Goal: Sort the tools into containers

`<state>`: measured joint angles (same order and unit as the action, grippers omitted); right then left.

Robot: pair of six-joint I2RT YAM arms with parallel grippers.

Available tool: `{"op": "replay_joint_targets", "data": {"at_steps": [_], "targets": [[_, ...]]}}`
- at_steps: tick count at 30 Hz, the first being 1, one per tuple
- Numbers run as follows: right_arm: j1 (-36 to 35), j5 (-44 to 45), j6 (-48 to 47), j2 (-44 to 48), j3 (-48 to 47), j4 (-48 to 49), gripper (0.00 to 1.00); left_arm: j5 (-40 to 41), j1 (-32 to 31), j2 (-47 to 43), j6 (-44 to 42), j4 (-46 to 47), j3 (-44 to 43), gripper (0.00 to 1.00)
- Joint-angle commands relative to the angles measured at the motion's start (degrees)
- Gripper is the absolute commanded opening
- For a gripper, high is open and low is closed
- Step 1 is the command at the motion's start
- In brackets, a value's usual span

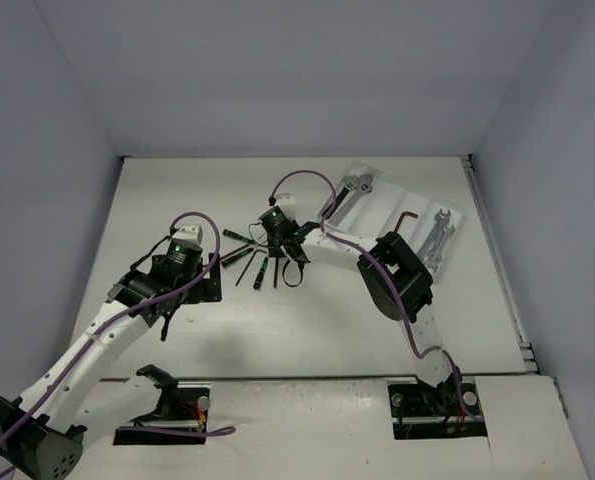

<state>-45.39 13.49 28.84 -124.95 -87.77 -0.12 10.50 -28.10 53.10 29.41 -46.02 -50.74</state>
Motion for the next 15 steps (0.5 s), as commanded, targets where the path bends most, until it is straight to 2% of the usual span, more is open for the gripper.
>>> {"op": "replay_joint_targets", "data": {"at_steps": [1,5,6,12,15], "targets": [[0.0,3.8,0.2,1.5,1.4,0.6,0.22,0.5,0.2,-0.3,0.4,1.9,-0.8,0.83],[0.5,4.8,-0.5,3.2,4.3,0.6,0.02,0.4,0.3,-0.3,0.4,1.9,-0.7,0.83],[0.7,5.0,-0.6,4.0,4.7,0.6,0.00,0.4,0.3,-0.2,0.4,2.0,-0.7,0.83],[3.1,5.8,-1.8,10.8,6.2,0.6,0.00,0.5,0.3,0.9,0.2,2.0,-1.4,0.83],[7.2,5.3,-0.6,16.0,7.1,0.6,0.00,0.7,0.3,1.8,-0.1,2.1,-1.7,0.83]]}}
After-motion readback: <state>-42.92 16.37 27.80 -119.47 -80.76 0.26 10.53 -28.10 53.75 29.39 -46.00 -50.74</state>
